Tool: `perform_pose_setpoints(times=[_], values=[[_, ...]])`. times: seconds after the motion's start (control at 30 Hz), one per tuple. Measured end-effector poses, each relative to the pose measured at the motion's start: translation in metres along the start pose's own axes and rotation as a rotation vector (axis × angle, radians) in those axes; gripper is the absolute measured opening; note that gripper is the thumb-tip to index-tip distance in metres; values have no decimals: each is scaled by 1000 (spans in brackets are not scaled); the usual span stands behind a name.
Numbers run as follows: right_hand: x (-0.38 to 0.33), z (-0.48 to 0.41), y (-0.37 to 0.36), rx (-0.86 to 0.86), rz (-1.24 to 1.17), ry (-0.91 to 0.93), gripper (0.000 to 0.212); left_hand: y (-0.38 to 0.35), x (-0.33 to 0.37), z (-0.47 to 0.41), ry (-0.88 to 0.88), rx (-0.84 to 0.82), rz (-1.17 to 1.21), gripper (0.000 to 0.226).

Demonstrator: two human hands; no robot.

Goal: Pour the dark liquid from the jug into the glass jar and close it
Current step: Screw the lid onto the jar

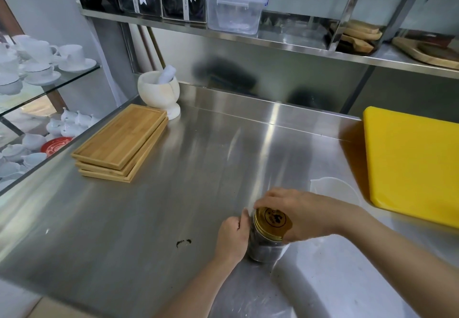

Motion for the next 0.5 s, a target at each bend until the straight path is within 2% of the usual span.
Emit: perform_pose_setpoints(times=[0.2, 0.33, 0.43, 0.5], values=[[-9, -2, -5, 92, 155, -153, 71, 0, -3, -1, 0, 6, 17, 55], [-18, -2, -12, 282, 227, -191, 70, -2, -3, -2, 9, -22, 26, 63], [-20, -1, -18, 537, 202, -83, 77, -1, -5, -1, 16, -33, 45, 64], [-15, 1, -24, 577, 196, 33, 74, 2, -6, 0, 15, -25, 25, 59]])
Point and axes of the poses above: each hand's wrist, its own z-axis away from the middle knuckle, its own y-axis out of the back of the hand, x = y × z, the point moved 4 cm from there along -z, towards the middle knuckle, and after that the axes turned 9 degrees about -y, right-handed, at the moved point
